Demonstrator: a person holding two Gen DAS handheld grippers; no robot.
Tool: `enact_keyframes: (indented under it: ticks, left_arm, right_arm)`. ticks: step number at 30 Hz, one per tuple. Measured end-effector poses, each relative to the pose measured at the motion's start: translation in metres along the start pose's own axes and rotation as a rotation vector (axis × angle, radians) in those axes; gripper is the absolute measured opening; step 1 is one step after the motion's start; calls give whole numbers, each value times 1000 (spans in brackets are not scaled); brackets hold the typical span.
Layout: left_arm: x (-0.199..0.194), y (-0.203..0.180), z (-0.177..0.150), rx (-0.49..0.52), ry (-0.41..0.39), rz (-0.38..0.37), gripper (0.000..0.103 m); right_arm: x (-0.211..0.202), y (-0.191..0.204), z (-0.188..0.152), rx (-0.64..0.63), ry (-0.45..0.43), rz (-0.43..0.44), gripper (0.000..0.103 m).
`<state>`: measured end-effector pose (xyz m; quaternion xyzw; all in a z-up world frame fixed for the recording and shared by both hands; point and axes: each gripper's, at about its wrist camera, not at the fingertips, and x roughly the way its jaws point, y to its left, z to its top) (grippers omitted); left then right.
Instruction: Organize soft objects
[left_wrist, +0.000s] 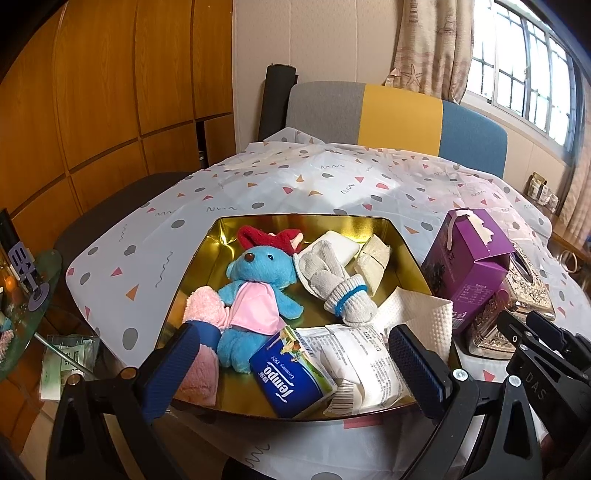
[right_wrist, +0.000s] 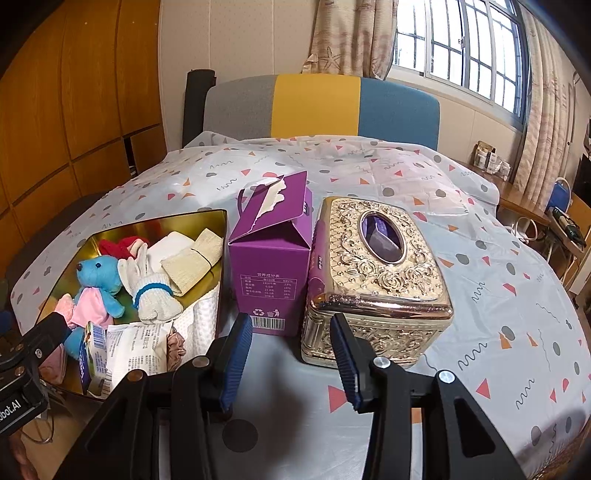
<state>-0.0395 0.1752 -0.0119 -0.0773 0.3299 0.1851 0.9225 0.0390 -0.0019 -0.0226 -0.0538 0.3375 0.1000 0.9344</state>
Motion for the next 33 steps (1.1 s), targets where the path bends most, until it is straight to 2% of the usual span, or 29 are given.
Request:
enact_keyframes:
  ticks: [18,33]
  left_arm:
    - [0,1,0,4,12,-8,103]
    - [-2,2,-2,24,-22,-11,99]
  right_arm:
    - [-1,0,0,-3,-2,-2,44]
    - [-3,-4,-1,10,-9,-12,44]
